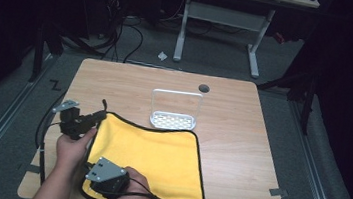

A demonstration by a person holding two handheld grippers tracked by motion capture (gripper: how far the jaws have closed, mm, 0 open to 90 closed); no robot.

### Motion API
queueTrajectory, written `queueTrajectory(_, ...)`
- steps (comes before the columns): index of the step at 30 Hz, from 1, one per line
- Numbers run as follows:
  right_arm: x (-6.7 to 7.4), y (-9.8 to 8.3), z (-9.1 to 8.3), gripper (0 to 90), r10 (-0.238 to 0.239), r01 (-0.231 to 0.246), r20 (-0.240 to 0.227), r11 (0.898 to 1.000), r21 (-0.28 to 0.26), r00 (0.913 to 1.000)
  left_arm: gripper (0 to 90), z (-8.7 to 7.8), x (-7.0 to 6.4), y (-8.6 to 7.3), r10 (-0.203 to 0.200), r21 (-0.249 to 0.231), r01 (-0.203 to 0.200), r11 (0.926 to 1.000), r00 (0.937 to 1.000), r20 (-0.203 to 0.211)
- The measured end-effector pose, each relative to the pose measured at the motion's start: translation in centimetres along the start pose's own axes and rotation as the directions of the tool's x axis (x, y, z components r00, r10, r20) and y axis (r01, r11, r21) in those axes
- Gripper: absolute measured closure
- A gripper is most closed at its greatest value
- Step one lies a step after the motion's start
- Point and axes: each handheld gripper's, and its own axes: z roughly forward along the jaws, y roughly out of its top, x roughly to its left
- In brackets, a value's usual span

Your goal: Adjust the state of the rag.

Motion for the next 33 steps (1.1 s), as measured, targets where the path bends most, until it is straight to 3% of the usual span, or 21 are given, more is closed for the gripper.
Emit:
queueTrajectory(4, 0.3, 0.7, 0.3, 83.0, 0.004, -0.005, -0.014, 1.0, -0.022, 0.9999, 83.7, -1.2, 0.5, 0.3, -0.005, -0.007, 0.004, 1.0, 0.9995, -0.032)
queueTrajectory(8, -0.2, 0.4, -0.3, 83.0, 0.012, -0.012, -0.003, 1.0, -0.019, 0.9999, 83.7, -0.7, -0.2, 0.2, -0.007, -0.005, 0.007, 1.0, 0.9994, -0.034)
queueTrajectory(12, -1.6, -1.5, -3.0, 82.9, 0.043, -0.042, 0.039, 0.999, -0.01, 0.9983, 83.5, 1.6, -2.9, -0.3, 0.01, 0.003, -0.01, 0.9999, 0.9997, -0.022)
queueTrajectory(13, -1.6, -1.5, -3.0, 82.9, 0.043, -0.042, 0.039, 0.999, -0.01, 0.9983, 83.5, 1.6, -2.9, -0.3, 0.01, 0.003, -0.01, 0.9999, 0.9997, -0.022)
queueTrajectory(14, -2.3, -2.6, -4.3, 82.9, 0.063, -0.062, 0.06, 0.998, -0.007, 0.9962, 83.5, 2.5, -4.3, -0.5, 0.027, 0.005, -0.027, 0.9996, 0.9995, -0.014)
queueTrajectory(16, -3.0, -3.7, -5.5, 82.9, 0.089, -0.089, 0.081, 0.996, -0.004, 0.9928, 83.4, 3.5, -5.7, -0.7, 0.04, 0.006, -0.04, 0.9992, 0.9992, -0.01)
queueTrajectory(17, -3.0, -3.7, -5.5, 82.9, 0.089, -0.089, 0.081, 0.996, -0.004, 0.9928, 83.4, 3.5, -5.7, -0.7, 0.04, 0.006, -0.04, 0.9992, 0.9992, -0.01)
queueTrajectory(20, -4.4, -5.9, -7.8, 82.8, 0.121, -0.122, 0.122, 0.993, 0.003, 0.9851, 83.4, 5.5, -8.1, -1.2, 0.062, 0.022, -0.062, 0.9978, 0.9981, -0.005)
queueTrajectory(21, -4.4, -5.9, -7.8, 82.8, 0.121, -0.122, 0.122, 0.993, 0.003, 0.9851, 83.3, 5.5, -8.1, -1.2, 0.062, 0.022, -0.062, 0.9978, 0.9981, -0.005)
queueTrajectory(26, -5.6, -8.8, -10.2, 82.8, 0.149, -0.156, 0.168, 0.987, 0.028, 0.9745, 83.2, 8.1, -10.6, -2.5, 0.064, 0.049, -0.062, 0.9969, 0.9973, -0.036)
queueTrajectory(30, -6.5, -10.7, -11.3, 82.7, 0.167, -0.18, 0.194, 0.982, 0.053, 0.9667, 83.0, 9.2, -11.9, -2.8, 0.066, 0.035, -0.064, 0.9973, 0.9965, -0.052)
queueTrajectory(33, -7.2, -11.8, -12.2, 82.4, 0.181, -0.2, 0.211, 0.978, 0.068, 0.9604, 82.9, 9.8, -13.1, -2.8, 0.091, 0.029, -0.09, 0.9956, 0.9953, -0.035)
